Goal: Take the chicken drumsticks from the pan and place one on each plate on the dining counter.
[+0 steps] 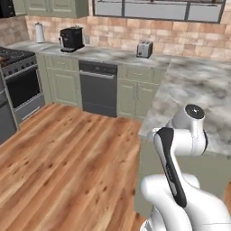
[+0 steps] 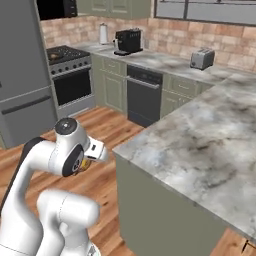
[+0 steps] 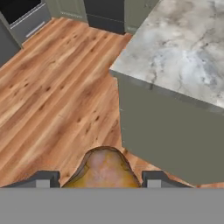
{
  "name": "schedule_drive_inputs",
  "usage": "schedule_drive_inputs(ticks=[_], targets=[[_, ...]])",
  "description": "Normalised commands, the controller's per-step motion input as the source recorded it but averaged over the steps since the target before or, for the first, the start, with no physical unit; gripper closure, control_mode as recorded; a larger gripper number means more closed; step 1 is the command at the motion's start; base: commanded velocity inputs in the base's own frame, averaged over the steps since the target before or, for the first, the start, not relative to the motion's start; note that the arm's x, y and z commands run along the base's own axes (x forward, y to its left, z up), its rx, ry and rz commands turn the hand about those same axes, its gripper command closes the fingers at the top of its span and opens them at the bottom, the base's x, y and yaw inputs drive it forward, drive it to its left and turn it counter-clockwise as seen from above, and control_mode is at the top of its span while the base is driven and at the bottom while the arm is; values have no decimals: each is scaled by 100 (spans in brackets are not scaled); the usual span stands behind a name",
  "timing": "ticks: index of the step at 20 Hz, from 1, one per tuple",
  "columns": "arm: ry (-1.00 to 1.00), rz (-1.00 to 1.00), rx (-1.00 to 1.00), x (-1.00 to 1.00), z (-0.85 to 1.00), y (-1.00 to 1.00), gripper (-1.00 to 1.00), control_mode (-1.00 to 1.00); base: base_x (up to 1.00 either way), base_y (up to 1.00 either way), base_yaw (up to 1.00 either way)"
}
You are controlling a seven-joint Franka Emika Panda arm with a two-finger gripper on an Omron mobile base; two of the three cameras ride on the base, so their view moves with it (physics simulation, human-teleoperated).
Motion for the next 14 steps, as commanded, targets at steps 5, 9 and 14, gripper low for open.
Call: schedule_drive_inputs(ticks=[5,9,14], targets=[[0,0,0,0,0,0,100,100,-22,-100,0],[0,0,0,0,0,0,100,100,-28,-100,0],[0,0,0,0,0,0,100,100,-24,-100,8]])
